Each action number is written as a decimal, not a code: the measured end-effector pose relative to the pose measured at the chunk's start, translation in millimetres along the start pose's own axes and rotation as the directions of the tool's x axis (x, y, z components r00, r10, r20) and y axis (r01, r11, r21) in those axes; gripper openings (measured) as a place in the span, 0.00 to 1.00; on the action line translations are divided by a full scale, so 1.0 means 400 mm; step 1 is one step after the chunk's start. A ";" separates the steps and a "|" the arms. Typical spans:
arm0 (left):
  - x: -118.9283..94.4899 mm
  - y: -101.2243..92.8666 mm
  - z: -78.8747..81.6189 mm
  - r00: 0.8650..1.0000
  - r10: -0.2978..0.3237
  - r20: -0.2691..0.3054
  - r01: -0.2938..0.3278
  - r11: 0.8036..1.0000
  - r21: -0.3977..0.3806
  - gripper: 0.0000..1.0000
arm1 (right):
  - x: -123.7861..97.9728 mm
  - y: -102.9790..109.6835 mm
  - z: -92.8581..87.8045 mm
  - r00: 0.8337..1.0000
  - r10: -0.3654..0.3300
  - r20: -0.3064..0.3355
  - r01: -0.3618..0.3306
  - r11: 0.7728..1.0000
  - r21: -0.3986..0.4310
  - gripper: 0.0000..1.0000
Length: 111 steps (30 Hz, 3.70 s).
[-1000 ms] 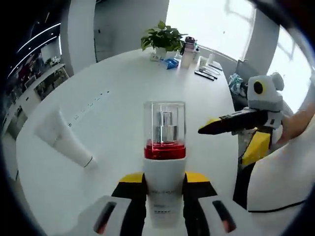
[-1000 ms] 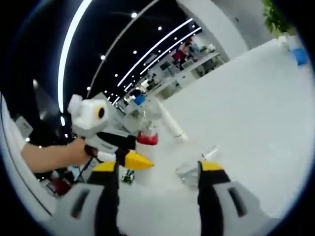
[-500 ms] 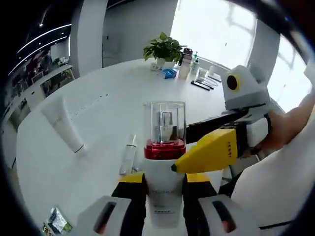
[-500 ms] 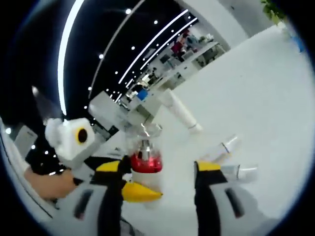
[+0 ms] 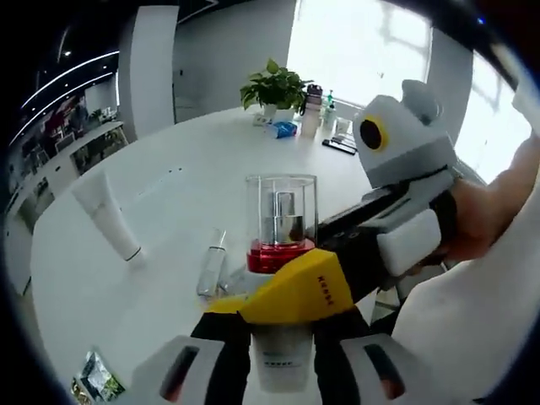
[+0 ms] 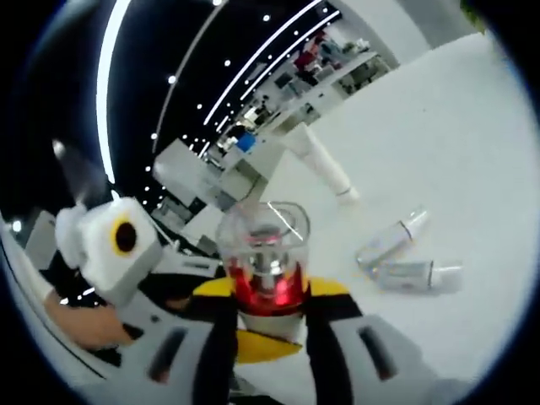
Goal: Arrange the skincare products in the storage area until every visible bottle or jar stands upright without overlapping.
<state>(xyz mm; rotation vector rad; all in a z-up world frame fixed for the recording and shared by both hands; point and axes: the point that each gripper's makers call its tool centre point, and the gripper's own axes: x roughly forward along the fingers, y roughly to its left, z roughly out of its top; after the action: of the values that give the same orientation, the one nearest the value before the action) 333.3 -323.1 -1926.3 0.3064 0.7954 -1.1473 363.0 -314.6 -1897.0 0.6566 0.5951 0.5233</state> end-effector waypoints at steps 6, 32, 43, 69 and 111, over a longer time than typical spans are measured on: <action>0.000 -0.005 -0.014 0.999 0.010 0.035 -0.009 1.000 -0.021 0.27 | 0.001 0.005 -0.017 0.999 0.017 -0.041 -0.020 0.997 -0.074 0.27; -0.072 0.003 -0.109 0.991 0.066 0.119 -0.066 0.998 -0.003 0.31 | 0.056 0.106 -0.120 0.951 0.083 -0.296 -0.238 0.811 -0.535 0.26; -0.072 -0.014 -0.132 0.992 0.072 0.107 -0.074 0.997 0.011 0.36 | 0.055 0.108 -0.152 0.932 0.076 -0.355 -0.297 0.721 -0.625 0.26; -0.086 0.027 -0.133 0.995 0.050 0.083 -0.058 0.993 0.103 0.30 | 0.085 0.051 -0.142 0.923 0.025 -0.385 -0.308 0.648 -0.696 0.26; -0.114 0.057 -0.144 0.994 0.065 0.084 -0.070 0.995 0.065 0.30 | 0.078 0.015 -0.206 0.874 0.078 -0.480 -0.443 0.536 -0.719 0.28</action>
<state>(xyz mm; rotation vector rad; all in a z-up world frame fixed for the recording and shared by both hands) 322.2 -247.9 -1938.5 0.3382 0.6701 -1.1177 329.7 -258.2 -1956.4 -0.2938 0.5472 1.1601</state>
